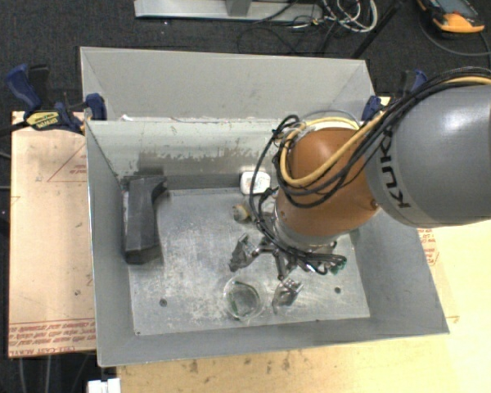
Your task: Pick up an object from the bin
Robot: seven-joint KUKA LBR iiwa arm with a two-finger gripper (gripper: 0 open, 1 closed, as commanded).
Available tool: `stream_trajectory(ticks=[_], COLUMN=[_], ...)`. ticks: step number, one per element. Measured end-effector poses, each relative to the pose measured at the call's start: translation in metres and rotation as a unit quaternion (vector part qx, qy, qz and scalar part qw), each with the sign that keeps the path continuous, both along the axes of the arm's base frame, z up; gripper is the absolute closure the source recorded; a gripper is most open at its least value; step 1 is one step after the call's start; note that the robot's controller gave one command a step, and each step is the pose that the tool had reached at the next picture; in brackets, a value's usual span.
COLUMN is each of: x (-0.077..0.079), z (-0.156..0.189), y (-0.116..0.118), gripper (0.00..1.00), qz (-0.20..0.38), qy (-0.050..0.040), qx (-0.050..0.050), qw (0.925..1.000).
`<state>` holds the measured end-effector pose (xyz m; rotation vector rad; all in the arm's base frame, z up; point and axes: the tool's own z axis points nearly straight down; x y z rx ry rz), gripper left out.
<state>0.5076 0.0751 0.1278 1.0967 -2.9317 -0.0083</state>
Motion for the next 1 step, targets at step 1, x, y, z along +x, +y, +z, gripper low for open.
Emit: stream_trajectory(ticks=[1], x=[-0.0126], z=[-0.0490], y=[0.0134], gripper=[1.00], qz=[0.107], qy=[-0.0116], qx=[0.001], qw=[0.9942])
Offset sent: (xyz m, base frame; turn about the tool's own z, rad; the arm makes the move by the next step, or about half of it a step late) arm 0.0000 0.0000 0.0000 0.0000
